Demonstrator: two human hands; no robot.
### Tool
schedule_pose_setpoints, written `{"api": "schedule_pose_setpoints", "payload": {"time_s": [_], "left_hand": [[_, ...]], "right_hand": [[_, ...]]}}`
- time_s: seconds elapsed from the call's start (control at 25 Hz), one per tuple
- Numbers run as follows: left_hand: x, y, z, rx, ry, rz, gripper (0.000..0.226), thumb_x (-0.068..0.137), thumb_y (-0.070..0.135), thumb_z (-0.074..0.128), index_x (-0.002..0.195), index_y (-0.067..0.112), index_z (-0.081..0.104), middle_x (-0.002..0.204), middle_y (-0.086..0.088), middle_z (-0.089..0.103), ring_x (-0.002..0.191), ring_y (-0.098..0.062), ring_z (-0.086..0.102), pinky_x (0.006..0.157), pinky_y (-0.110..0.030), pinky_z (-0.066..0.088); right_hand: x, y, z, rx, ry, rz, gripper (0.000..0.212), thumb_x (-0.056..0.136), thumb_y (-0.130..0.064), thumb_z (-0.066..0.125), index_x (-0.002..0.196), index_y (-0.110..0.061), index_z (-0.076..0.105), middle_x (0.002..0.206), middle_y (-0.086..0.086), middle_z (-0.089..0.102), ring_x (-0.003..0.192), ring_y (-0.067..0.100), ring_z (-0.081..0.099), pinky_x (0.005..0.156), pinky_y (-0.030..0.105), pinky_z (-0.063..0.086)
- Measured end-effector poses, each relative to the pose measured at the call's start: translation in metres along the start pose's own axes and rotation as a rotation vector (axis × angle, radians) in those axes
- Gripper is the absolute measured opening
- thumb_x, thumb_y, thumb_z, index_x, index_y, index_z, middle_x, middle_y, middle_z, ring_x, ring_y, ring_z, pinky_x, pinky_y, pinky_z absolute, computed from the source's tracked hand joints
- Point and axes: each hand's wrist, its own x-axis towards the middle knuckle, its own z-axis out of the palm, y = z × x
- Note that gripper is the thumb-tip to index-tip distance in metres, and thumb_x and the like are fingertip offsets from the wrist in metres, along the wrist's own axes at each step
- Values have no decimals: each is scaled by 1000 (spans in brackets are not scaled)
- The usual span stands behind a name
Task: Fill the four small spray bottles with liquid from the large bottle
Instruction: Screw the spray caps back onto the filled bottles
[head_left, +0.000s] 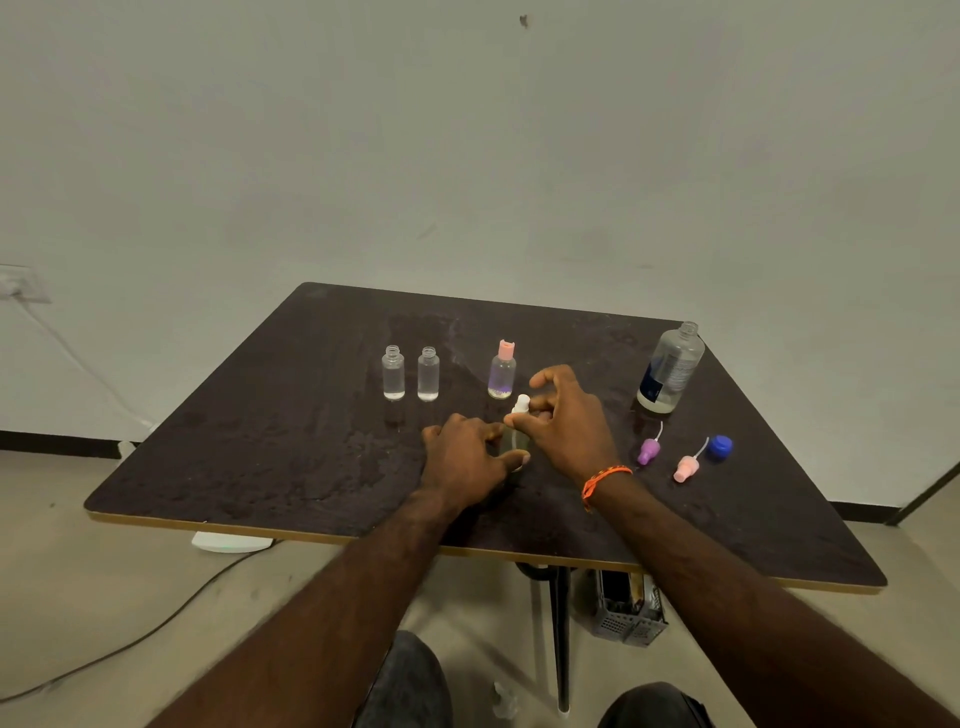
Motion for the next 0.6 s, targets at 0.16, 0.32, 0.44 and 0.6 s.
{"api": "schedule_pose_setpoints", "payload": {"time_s": [0.16, 0.32, 0.44, 0.6], "left_hand": [[-2, 0, -1, -10, -4, -8, 46, 85, 65, 70, 115, 30, 76, 94, 14, 69, 107, -13, 59, 96, -43, 36], [-2, 2, -3, 13, -16, -5, 46, 86, 67, 68, 118, 33, 75, 96, 13, 70, 109, -13, 58, 96, -44, 35], [-2, 4, -3, 31, -23, -13, 49, 87, 66, 68, 121, 32, 74, 98, 13, 69, 112, -14, 56, 98, -43, 34], [-2, 4, -4, 46, -34, -11, 48, 87, 66, 68, 121, 32, 73, 96, 13, 68, 111, -15, 57, 97, -44, 35]], "right_hand": [[2, -1, -1, 37, -126, 9, 61, 81, -25, 81, 132, -25, 47, 109, -5, 70, 94, 9, 67, 81, 21, 52], [3, 0, -1, 29, -105, 4, 42, 88, -19, 74, 124, -25, 54, 106, -1, 73, 93, 9, 68, 87, 34, 58], [2, -2, 0, -21, -25, 12, 40, 79, -24, 84, 108, -24, 56, 88, -3, 69, 82, 11, 68, 77, 32, 59], [3, -3, 1, -58, -24, 8, 51, 76, -30, 86, 114, -25, 52, 91, -7, 67, 83, 10, 67, 76, 28, 56]]}}
